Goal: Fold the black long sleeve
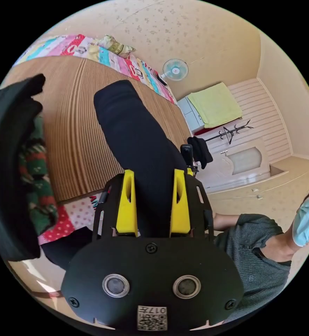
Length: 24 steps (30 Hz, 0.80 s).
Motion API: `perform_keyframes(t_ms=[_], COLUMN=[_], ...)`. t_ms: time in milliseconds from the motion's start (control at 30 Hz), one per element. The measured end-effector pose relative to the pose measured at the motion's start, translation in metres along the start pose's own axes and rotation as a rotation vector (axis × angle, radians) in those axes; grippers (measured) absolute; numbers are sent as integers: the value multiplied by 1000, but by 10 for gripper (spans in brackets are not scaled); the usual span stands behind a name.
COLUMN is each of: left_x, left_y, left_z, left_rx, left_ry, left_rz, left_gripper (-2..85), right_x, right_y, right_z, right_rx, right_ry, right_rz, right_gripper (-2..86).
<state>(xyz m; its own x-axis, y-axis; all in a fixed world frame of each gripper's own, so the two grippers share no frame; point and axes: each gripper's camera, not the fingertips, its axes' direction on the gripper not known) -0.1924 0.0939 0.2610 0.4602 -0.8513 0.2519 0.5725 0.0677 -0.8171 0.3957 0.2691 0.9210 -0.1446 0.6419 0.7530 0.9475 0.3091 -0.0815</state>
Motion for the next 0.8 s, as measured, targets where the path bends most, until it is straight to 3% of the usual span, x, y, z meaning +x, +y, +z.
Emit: perform_keyframes(t_ms=[167, 267, 333, 467, 633, 800], left_x=[23, -8, -44, -114, -146, -117], left_y=[8, 9, 23, 95, 191, 279], left_z=[-173, -233, -245, -191, -80, -45], left_rx=[163, 215, 232, 256, 348, 674], left_ry=[-251, -400, -498, -525, -371, -326], left_rz=[6, -106, -231, -338, -272, -255], left_gripper=[162, 168, 168, 161, 128, 124], right_x=[-48, -48, -21, 16, 37, 20], right_y=[-112, -167, -188, -161, -82, -5], right_z=[99, 155, 191, 207, 136, 22], right_rx=[-8, 41, -16, -92, -59, 63], right_ry=[-46, -4, 139, 280, 199, 374], right_rz=[-79, 23, 151, 209, 106, 153], right_gripper=[137, 149, 155, 107, 20, 7])
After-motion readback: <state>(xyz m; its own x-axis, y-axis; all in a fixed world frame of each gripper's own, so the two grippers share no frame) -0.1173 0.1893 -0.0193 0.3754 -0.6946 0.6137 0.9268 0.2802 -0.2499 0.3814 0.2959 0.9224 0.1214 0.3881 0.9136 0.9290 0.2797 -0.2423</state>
